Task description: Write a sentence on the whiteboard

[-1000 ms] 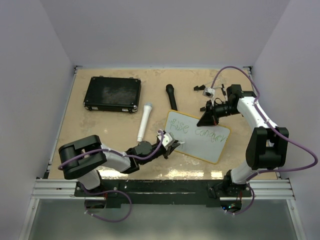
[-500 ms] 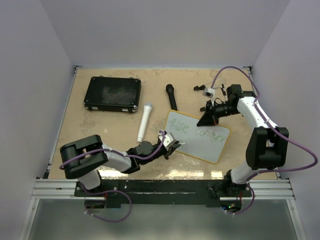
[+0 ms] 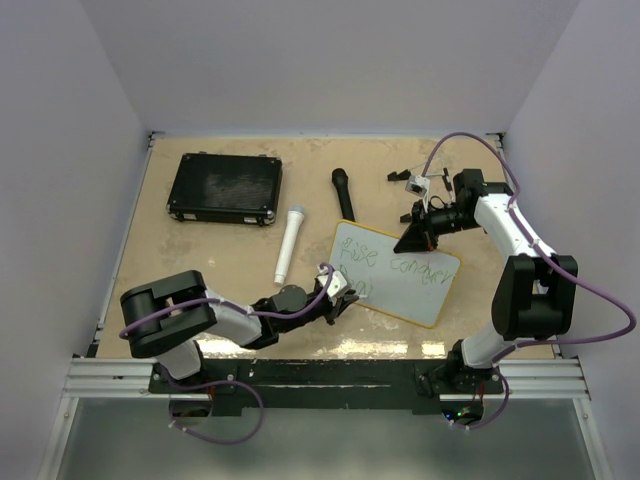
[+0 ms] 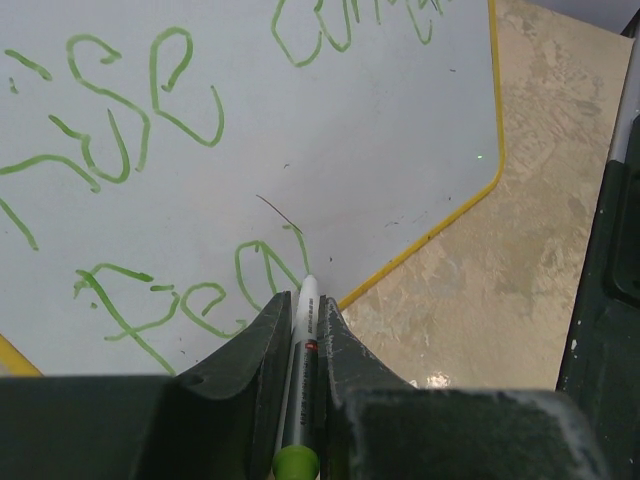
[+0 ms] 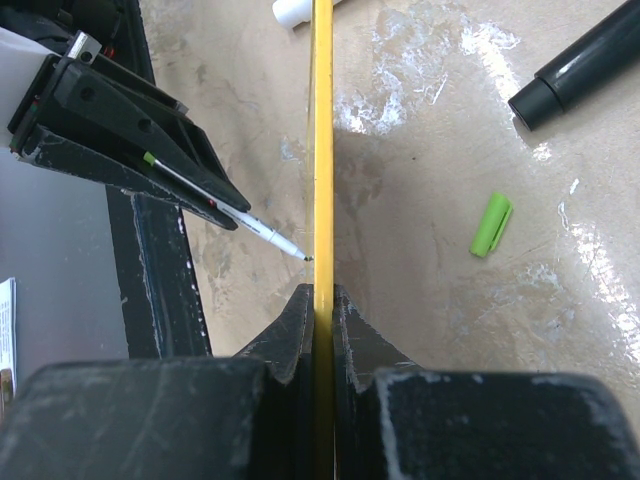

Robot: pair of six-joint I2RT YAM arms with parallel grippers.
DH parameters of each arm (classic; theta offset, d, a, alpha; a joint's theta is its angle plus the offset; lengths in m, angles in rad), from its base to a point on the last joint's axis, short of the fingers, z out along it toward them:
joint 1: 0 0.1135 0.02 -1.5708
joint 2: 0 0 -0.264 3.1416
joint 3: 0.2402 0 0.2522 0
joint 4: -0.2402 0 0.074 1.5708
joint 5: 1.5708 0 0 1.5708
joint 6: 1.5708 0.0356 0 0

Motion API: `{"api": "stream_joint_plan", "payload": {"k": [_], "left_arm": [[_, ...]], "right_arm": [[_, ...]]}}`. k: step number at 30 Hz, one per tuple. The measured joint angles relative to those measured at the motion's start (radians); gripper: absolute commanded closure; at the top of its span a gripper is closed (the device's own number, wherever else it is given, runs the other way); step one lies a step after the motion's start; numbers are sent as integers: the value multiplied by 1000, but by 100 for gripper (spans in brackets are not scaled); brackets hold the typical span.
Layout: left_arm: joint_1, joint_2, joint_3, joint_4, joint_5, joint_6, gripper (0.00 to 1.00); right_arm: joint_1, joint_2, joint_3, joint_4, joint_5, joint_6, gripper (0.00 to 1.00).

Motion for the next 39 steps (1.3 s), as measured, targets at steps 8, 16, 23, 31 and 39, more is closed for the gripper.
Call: {"api": "stream_joint_plan", "payload": {"k": [8, 16, 23, 31, 39], "left_arm": [[-8, 5, -16, -12, 0, -16, 100], [-8, 5, 2, -31, -12, -13, 100], [-10, 5, 56, -47, -22, -2, 100], [-5, 5, 74, -60, -15, 13, 100], [6, 21, 108, -64, 25, 14, 100]], "right_arm": [[0, 0, 0, 0, 0, 0, 100], [0, 0, 0, 0, 0, 0, 100], [0, 0, 0, 0, 0, 0, 100], [0, -1, 0, 1, 0, 0, 100], [0, -2, 0, 2, 1, 0, 100]]}}
